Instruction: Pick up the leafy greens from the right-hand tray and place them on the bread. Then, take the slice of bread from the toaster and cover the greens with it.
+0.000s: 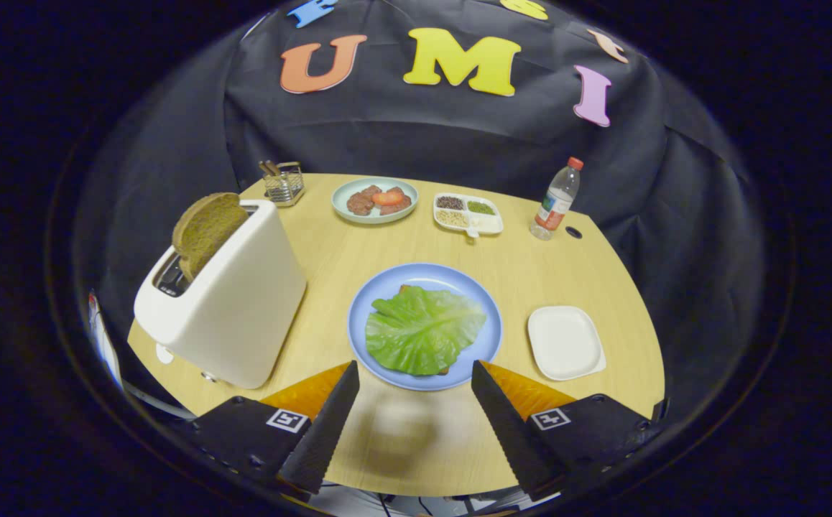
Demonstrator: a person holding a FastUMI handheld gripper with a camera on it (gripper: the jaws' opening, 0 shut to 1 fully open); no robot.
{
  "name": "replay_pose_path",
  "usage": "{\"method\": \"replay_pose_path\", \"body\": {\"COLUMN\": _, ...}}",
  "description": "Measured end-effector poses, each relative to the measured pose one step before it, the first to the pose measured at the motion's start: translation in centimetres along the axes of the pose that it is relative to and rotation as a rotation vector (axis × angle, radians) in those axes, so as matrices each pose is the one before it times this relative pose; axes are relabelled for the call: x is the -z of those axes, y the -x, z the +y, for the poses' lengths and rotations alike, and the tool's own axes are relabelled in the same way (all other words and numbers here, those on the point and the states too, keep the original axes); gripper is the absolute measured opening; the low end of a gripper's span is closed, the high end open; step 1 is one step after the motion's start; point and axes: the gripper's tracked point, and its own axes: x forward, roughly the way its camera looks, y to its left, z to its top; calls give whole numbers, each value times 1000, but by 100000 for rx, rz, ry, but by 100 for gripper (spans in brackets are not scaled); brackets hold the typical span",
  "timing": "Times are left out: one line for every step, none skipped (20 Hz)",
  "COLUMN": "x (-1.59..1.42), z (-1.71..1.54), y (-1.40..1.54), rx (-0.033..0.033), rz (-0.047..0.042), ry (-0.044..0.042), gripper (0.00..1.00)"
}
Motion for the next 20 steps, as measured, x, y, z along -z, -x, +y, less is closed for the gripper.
{"method": "replay_pose_path", "body": {"x": -686, "z": 733, "y": 845, "rx": -1716, "rz": -2738, "ry": -501, "gripper": 95}}
{"method": "replay_pose_path", "body": {"x": -715, "z": 708, "y": 574, "rx": -1794, "rz": -2994, "ry": -1685, "gripper": 95}}
{"method": "replay_pose_path", "body": {"x": -689, "z": 477, "y": 590, "rx": -471, "rz": -2517, "ry": -1900, "gripper": 93}}
{"method": "replay_pose_path", "body": {"x": -549, "z": 238, "y": 489, "rx": 315, "rz": -2296, "ry": -1641, "gripper": 93}}
{"method": "replay_pose_path", "body": {"x": -637, "z": 512, "y": 496, "rx": 11, "rz": -2072, "ry": -1377, "gripper": 93}}
{"method": "replay_pose_path", "body": {"x": -637, "z": 677, "y": 368, "rx": -416, "rz": -1946, "ry": -1025, "gripper": 93}}
{"method": "replay_pose_path", "body": {"x": -655, "z": 696, "y": 538, "rx": -760, "rz": -1555, "ry": -637, "gripper": 93}}
{"method": "replay_pose_path", "body": {"x": -649, "z": 630, "y": 580, "rx": -438, "rz": -1395, "ry": -396, "gripper": 93}}
{"method": "replay_pose_path", "body": {"x": -698, "z": 575, "y": 489, "rx": -213, "rz": -1074, "ry": -267, "gripper": 93}}
{"method": "replay_pose_path", "body": {"x": -763, "z": 592, "y": 504, "rx": -46, "rz": -974, "ry": -227, "gripper": 93}}
{"method": "replay_pose_path", "body": {"x": -887, "z": 603, "y": 443, "rx": -25, "rz": -1251, "ry": -108, "gripper": 93}}
{"method": "replay_pose_path", "body": {"x": -744, "z": 756, "y": 328, "rx": -576, "rz": -797, "ry": -55, "gripper": 93}}
{"method": "replay_pose_path", "body": {"x": -793, "z": 710, "y": 264, "rx": -534, "rz": -717, "ry": -175, "gripper": 93}}
{"method": "replay_pose_path", "body": {"x": -735, "z": 818, "y": 336, "rx": -987, "rz": -838, "ry": -178, "gripper": 93}}
{"method": "replay_pose_path", "body": {"x": -833, "z": 937, "y": 275, "rx": -1421, "rz": -1191, "ry": -29, "gripper": 93}}
{"method": "replay_pose_path", "body": {"x": -689, "z": 916, "y": 128, "rx": -1233, "rz": -1144, "ry": -102, "gripper": 92}}
{"method": "replay_pose_path", "body": {"x": -608, "z": 1021, "y": -26, "rx": -1597, "rz": -836, "ry": -431, "gripper": 91}}
{"method": "replay_pose_path", "body": {"x": -493, "z": 1177, "y": -202, "rx": -1745, "rz": -597, "ry": -47, "gripper": 90}}
{"method": "replay_pose_path", "body": {"x": -231, "z": 955, "y": -355, "rx": -884, "rz": 100, "ry": 354, "gripper": 90}}
{"method": "replay_pose_path", "body": {"x": 44, "z": 682, "y": -444, "rx": 102, "rz": 591, "ry": 445, "gripper": 91}}
